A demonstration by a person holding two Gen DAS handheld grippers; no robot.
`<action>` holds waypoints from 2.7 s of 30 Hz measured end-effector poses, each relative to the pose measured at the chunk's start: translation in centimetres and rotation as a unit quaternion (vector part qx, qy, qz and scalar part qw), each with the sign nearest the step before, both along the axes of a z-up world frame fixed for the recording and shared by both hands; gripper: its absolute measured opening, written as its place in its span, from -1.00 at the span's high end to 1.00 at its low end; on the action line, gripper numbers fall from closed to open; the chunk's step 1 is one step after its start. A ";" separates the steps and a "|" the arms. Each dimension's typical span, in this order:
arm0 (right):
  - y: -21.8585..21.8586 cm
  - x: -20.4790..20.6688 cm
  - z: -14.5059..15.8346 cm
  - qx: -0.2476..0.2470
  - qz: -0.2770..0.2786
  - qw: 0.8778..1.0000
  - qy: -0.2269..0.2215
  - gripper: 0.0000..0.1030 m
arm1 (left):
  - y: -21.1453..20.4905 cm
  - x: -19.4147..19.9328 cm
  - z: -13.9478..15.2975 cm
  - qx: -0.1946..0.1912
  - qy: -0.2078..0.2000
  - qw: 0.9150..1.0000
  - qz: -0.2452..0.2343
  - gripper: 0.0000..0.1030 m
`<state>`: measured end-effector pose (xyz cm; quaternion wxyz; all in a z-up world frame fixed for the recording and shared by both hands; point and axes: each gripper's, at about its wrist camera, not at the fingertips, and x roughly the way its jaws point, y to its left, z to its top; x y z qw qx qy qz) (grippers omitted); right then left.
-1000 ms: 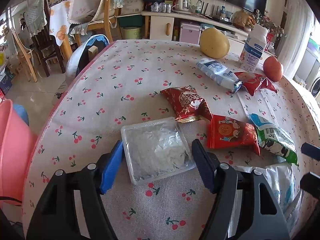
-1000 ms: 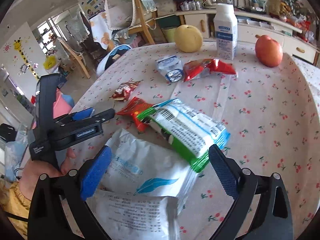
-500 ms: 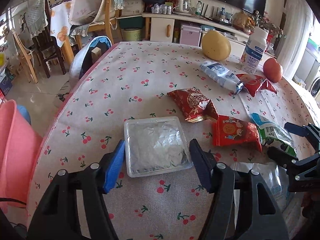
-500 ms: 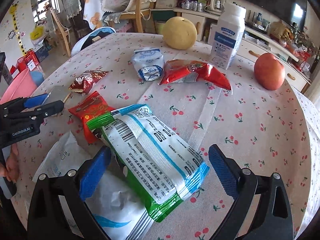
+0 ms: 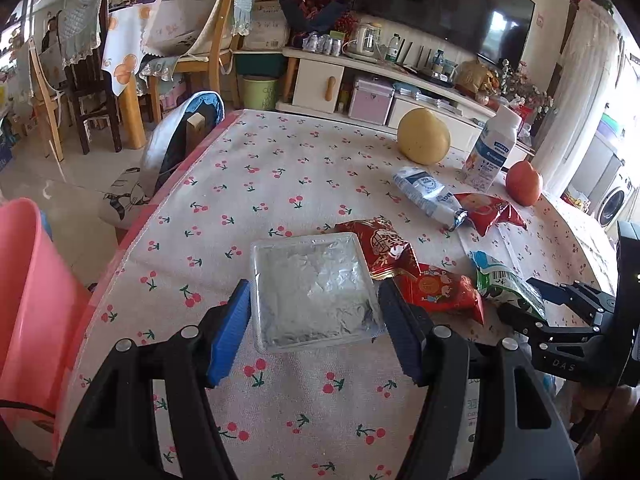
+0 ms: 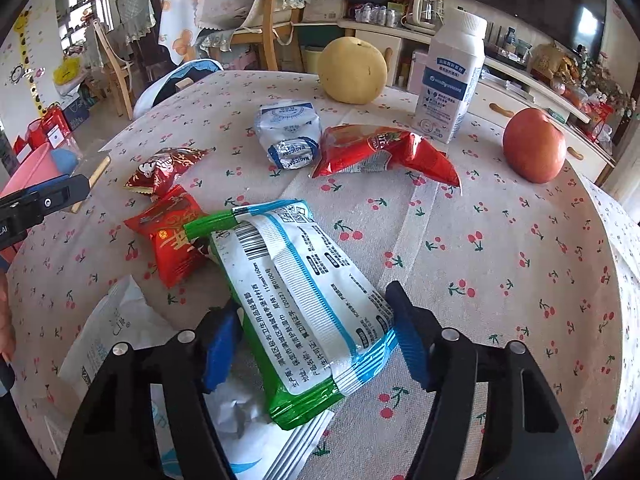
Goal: Collect trash
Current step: 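Grasp the clear plastic tray with the left tool while the right tool grasps the green-and-white snack bag, then carry the tray and snack bag over the pink bucket and open both tools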
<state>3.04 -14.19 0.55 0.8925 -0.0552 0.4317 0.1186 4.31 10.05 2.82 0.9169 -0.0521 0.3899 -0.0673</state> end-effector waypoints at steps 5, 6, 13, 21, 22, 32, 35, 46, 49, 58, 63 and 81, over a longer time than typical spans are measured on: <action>-0.4 -0.7 0.2 0.006 -0.018 1.000 -0.002 -0.11 | 0.9 -0.4 0.4 -0.007 -0.017 1.000 0.008 -0.27; -0.5 -0.8 0.2 0.006 -0.022 1.000 -0.004 -0.09 | 1.1 -0.6 0.6 -0.006 -0.023 1.000 0.011 -0.27; -0.8 -1.8 1.0 -0.013 -0.065 0.997 -0.038 0.02 | 3.1 -1.4 1.4 -0.008 -0.053 0.998 0.041 -0.27; -0.6 -4.0 4.7 -0.005 -0.090 0.991 -0.095 0.04 | 5.3 -2.5 2.9 0.004 -0.095 0.992 0.085 -0.27; -0.5 -4.3 5.2 -0.002 -0.091 0.991 -0.101 0.04 | 5.5 -2.6 3.0 0.004 -0.098 0.991 0.090 -0.27; 6.1 -5.9 10.3 0.087 -0.040 0.988 -0.125 0.04 | 10.2 -4.4 5.2 -0.005 -0.138 0.974 0.178 -0.27; 9.6 -6.0 11.5 0.121 -0.007 0.985 -0.121 0.04 | 12.4 -5.1 5.7 -0.012 -0.146 0.965 0.218 -0.27; 25.9 -6.1 13.6 0.168 0.140 0.971 -0.095 0.03 | 22.7 -6.6 5.3 -0.056 -0.106 0.926 0.357 -0.27; 29.5 -5.5 13.5 0.177 0.162 0.967 -0.082 0.03 | 25.1 -6.8 5.0 -0.066 -0.091 0.917 0.384 -0.27; 35.8 -3.6 11.3 0.198 0.186 0.962 -0.033 0.02 | 29.7 -7.7 3.4 -0.117 -0.057 0.896 0.426 -0.28; 36.9 -2.6 9.2 0.224 0.178 0.958 0.007 -0.12 | 30.9 -7.6 2.7 -0.131 -0.039 0.890 0.435 -0.29; 31.5 -4.7 9.4 0.163 0.112 0.978 -0.069 -0.76 | 28.0 -6.7 5.0 -0.025 -0.078 0.909 0.409 -0.70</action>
